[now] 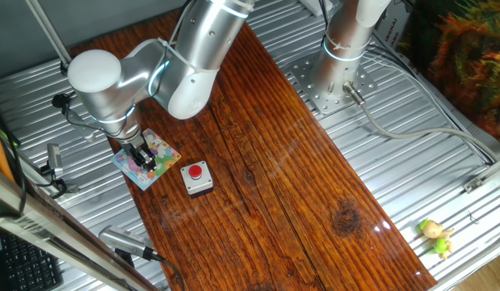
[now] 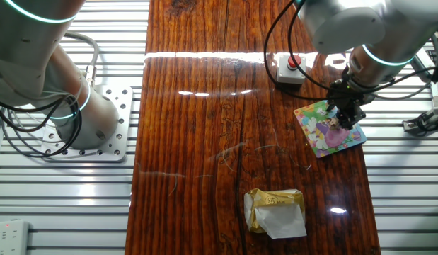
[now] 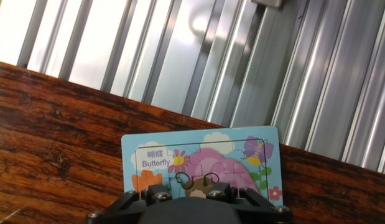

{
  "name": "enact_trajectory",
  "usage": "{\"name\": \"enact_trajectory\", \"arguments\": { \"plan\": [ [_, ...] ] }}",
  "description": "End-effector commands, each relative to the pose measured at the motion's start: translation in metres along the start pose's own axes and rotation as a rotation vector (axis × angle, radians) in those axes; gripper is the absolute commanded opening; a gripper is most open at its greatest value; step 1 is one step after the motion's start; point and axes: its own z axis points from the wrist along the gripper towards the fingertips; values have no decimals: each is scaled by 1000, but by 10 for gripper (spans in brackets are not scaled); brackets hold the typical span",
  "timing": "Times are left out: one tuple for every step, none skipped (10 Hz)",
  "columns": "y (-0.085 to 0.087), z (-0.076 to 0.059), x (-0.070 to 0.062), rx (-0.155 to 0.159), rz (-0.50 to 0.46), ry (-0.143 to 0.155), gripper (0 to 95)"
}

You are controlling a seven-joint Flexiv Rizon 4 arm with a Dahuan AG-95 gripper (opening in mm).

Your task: Assemble one piece of a puzzle

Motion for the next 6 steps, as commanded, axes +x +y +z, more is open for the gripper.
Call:
{"name": "enact_trajectory", "arguments": {
  "plan": [
    [0, 0, 0, -1, 0, 0, 0],
    [0, 0, 0, -1, 1, 0, 0],
    [0, 1, -1, 0, 2, -1, 0],
    [0, 1, -1, 0, 3, -3, 0],
    [1, 1, -1, 0, 4, -4, 0],
    [1, 1, -1, 1, 3, -3, 0]
  ]
}}
